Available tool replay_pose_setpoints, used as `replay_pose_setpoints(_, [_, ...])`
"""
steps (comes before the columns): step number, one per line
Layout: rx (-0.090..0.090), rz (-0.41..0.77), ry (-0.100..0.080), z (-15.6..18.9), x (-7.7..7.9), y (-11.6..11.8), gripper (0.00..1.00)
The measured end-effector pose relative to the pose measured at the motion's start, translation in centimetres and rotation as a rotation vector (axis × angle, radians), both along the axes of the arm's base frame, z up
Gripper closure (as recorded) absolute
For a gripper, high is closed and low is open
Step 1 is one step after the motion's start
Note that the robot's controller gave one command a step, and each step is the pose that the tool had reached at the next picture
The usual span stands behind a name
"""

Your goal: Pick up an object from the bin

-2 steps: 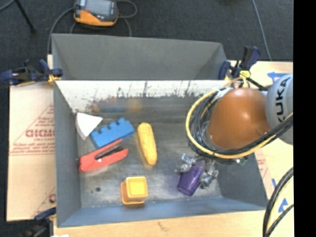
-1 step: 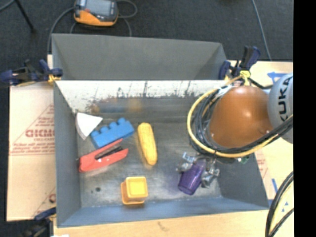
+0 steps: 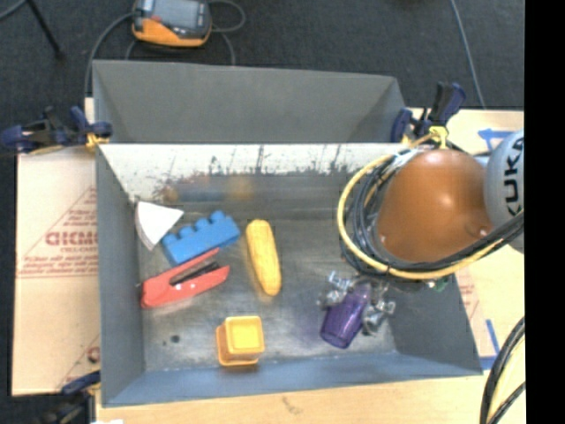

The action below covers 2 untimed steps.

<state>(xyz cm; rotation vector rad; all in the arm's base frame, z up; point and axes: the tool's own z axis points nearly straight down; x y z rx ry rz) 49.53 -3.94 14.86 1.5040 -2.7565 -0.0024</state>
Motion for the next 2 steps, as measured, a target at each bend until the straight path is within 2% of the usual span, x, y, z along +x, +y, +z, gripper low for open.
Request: replay_pose_setpoints(2, [-0.001,-0.003,-0.004,2.2,0.1,-0.06,1.0])
